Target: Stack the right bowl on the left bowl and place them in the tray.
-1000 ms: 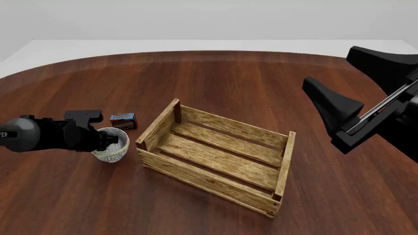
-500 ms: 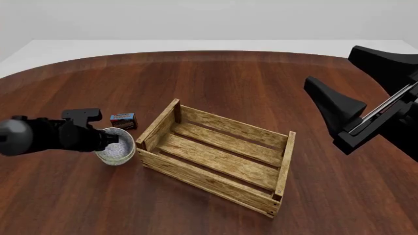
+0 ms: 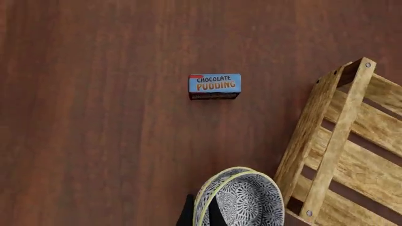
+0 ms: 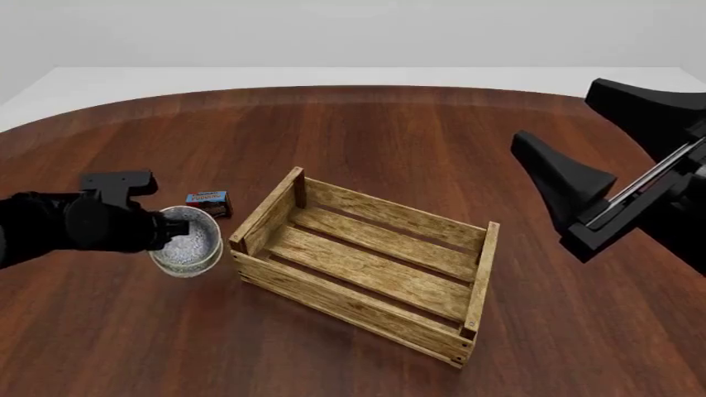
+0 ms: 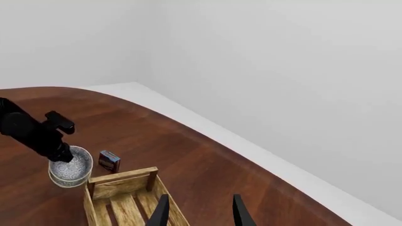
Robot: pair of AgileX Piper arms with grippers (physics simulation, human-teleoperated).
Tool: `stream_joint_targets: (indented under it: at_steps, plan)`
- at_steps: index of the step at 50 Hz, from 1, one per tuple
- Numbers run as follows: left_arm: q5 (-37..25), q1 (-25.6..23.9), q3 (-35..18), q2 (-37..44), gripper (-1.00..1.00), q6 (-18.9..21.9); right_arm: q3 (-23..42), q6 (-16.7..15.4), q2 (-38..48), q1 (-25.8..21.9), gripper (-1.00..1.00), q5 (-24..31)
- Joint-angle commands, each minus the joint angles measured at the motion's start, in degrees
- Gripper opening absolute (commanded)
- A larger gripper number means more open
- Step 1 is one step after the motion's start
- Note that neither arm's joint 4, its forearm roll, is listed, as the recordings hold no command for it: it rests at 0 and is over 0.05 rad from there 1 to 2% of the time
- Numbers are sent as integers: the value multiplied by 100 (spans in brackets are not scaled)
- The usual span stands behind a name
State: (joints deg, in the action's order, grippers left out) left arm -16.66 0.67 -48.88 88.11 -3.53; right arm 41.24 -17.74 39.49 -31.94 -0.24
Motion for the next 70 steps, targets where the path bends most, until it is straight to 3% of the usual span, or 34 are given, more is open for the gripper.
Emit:
stream_joint_targets:
  at_steps: [1,33,49,70]
  plan:
    - [-210,-29,73,-572,-100,-128,-1,0,-20,-2,100,12]
    - [-1045,-385,-428,-1620,-100,-410,49,27,-315,26,100,211]
    - [-1361,-1235,-923,-1698,-100,-840,65,39,-357,43,100,255]
    - [-1316,-2097,-1517,-1108,-100,-1203,109,80,-421,148,100,314]
